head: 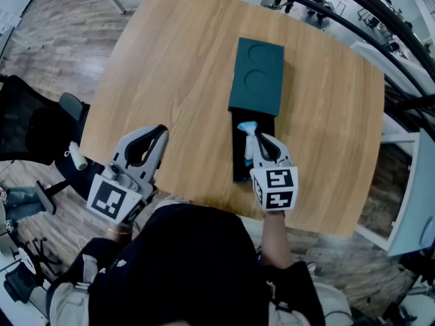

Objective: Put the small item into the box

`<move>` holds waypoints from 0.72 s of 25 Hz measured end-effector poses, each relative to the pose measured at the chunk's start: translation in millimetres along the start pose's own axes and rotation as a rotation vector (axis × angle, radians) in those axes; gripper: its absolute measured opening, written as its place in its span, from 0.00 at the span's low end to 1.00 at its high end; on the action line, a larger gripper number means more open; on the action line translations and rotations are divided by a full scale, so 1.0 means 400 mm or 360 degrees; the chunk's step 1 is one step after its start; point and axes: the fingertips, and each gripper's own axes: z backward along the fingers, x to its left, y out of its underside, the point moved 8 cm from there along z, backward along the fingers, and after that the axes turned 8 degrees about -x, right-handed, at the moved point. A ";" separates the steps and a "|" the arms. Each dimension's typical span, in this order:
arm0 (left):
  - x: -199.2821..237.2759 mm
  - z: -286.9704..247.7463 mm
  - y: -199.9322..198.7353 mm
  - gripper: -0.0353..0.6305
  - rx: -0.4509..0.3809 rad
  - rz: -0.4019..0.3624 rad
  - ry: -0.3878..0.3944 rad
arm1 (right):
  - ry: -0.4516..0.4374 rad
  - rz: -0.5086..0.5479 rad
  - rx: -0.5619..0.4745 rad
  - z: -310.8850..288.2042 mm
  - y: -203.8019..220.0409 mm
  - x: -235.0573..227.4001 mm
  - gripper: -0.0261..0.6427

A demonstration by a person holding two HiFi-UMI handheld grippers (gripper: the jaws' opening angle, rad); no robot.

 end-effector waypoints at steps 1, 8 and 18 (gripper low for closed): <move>0.001 0.000 -0.002 0.09 -0.0007 0.0000 -0.0002 | -0.0009 -0.0009 -0.0018 0.005 -0.009 0.001 0.09; 0.000 0.008 -0.010 0.09 -0.0023 -0.0008 -0.0034 | -0.0052 0.0003 -0.0138 0.022 -0.072 0.012 0.08; 0.002 0.030 -0.005 0.09 0.0013 -0.0009 -0.0125 | -0.0118 0.0037 -0.0188 0.022 -0.106 0.021 0.08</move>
